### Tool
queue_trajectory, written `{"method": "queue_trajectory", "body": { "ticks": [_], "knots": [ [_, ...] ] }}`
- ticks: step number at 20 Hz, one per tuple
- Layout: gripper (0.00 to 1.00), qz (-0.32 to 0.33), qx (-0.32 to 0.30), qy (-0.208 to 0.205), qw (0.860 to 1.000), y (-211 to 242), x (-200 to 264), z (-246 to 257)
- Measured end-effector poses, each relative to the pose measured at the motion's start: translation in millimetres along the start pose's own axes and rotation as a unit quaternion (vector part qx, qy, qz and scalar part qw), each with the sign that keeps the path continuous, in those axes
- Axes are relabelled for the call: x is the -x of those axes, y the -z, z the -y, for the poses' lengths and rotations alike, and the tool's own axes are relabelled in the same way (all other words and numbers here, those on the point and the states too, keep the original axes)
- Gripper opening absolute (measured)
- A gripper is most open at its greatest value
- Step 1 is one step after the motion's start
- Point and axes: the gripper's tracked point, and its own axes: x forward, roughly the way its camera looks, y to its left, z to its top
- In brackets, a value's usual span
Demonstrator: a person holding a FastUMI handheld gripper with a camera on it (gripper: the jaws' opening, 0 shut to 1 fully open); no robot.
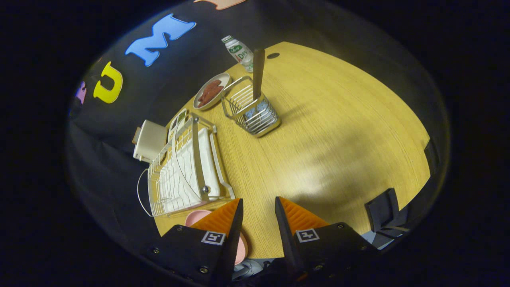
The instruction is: Take the plate from the dish rack, then take the spoon from the basket and place it into the plate.
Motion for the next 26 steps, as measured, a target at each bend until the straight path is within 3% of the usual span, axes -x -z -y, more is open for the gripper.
{"method": "queue_trajectory", "body": {
  "ticks": [11, 20, 22, 23, 26],
  "knots": [
    [0.50, 0.197, -0.008, 0.017, 0.980, -132.0, 14.6, -6.4],
    [0.50, 0.193, -0.012, 0.027, 0.981, -159.2, -30.0, 0.8],
    [0.45, 0.187, -0.012, 0.029, 0.982, -160.1, -38.1, 3.1],
    [0.36, 0.186, -0.009, 0.026, 0.982, -161.5, -39.7, 0.8],
    [0.36, 0.187, -0.012, 0.031, 0.982, -160.0, -50.4, 1.1]
  ]
}}
